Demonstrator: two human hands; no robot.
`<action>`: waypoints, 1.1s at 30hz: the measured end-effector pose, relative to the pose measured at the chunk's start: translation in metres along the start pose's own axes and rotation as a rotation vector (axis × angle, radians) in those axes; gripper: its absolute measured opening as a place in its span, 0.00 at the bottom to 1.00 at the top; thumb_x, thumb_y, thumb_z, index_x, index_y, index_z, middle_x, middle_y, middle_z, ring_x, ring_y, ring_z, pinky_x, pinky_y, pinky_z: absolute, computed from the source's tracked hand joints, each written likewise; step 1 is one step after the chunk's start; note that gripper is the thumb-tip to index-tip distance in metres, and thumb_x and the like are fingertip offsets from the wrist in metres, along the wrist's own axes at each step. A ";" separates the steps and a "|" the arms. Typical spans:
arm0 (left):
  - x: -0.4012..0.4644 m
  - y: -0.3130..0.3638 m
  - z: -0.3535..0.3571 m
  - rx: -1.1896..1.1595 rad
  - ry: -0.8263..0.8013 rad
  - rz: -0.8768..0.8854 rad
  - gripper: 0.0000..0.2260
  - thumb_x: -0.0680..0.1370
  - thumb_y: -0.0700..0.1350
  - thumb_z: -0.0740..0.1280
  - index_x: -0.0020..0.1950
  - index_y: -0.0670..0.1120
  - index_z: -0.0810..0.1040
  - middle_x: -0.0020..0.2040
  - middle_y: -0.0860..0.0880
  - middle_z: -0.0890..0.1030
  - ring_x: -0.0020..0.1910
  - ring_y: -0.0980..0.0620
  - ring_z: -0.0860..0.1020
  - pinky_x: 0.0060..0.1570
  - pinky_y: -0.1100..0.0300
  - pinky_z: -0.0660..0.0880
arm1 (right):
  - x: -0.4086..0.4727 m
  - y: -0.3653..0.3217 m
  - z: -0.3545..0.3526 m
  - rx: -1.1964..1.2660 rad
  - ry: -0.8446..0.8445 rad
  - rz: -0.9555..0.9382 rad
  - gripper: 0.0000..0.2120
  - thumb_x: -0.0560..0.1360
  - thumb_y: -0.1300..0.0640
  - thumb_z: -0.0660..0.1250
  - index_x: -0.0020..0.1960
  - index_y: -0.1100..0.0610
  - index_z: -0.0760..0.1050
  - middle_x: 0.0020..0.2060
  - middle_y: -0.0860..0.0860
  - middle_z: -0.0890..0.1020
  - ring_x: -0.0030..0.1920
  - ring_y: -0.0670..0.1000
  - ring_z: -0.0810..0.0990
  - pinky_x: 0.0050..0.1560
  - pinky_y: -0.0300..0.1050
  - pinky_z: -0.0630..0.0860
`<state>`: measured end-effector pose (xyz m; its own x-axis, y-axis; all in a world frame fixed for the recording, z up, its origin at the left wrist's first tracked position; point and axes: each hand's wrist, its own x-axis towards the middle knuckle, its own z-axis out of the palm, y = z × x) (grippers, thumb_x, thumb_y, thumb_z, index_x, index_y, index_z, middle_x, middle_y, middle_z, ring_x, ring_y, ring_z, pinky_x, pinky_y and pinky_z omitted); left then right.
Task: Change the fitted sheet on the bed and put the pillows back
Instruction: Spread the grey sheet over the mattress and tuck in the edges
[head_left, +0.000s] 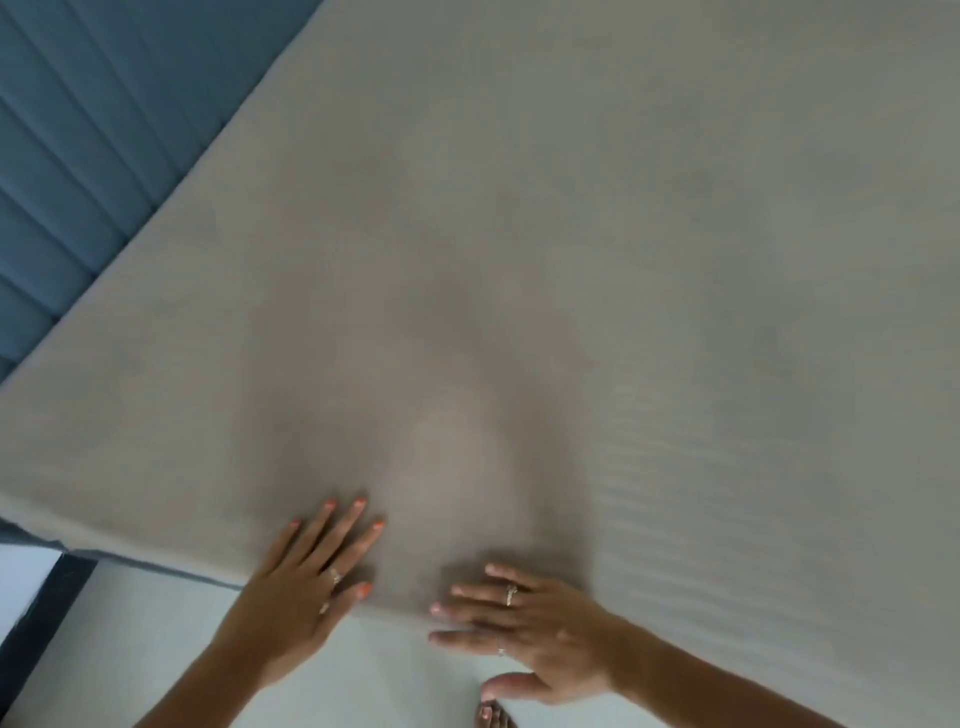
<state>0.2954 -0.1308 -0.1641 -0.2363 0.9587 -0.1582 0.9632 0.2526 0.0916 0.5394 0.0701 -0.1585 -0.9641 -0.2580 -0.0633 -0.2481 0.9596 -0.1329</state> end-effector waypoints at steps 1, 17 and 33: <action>0.000 -0.005 -0.005 0.021 0.008 0.015 0.24 0.82 0.59 0.43 0.79 0.57 0.51 0.76 0.49 0.64 0.73 0.47 0.63 0.70 0.52 0.52 | -0.018 0.016 -0.004 0.036 0.048 0.018 0.26 0.80 0.39 0.53 0.76 0.45 0.60 0.75 0.47 0.62 0.76 0.48 0.57 0.74 0.52 0.55; 0.100 0.204 0.016 -0.023 0.067 0.386 0.29 0.79 0.63 0.53 0.77 0.52 0.62 0.78 0.49 0.59 0.77 0.45 0.57 0.70 0.43 0.59 | -0.165 0.014 0.011 0.011 0.076 0.503 0.29 0.80 0.41 0.53 0.77 0.53 0.57 0.77 0.52 0.58 0.77 0.51 0.55 0.74 0.53 0.54; 0.227 0.323 -0.039 -0.186 0.074 0.266 0.27 0.79 0.63 0.47 0.78 0.57 0.55 0.78 0.55 0.53 0.77 0.53 0.55 0.72 0.49 0.59 | -0.324 0.183 -0.034 0.000 -0.056 1.077 0.42 0.65 0.26 0.21 0.75 0.43 0.36 0.75 0.42 0.39 0.75 0.42 0.41 0.75 0.44 0.40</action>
<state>0.5481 0.1733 -0.1323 0.0056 0.9994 -0.0336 0.9540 0.0048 0.2996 0.8027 0.3331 -0.1286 -0.6694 0.7176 -0.1921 0.7284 0.6848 0.0201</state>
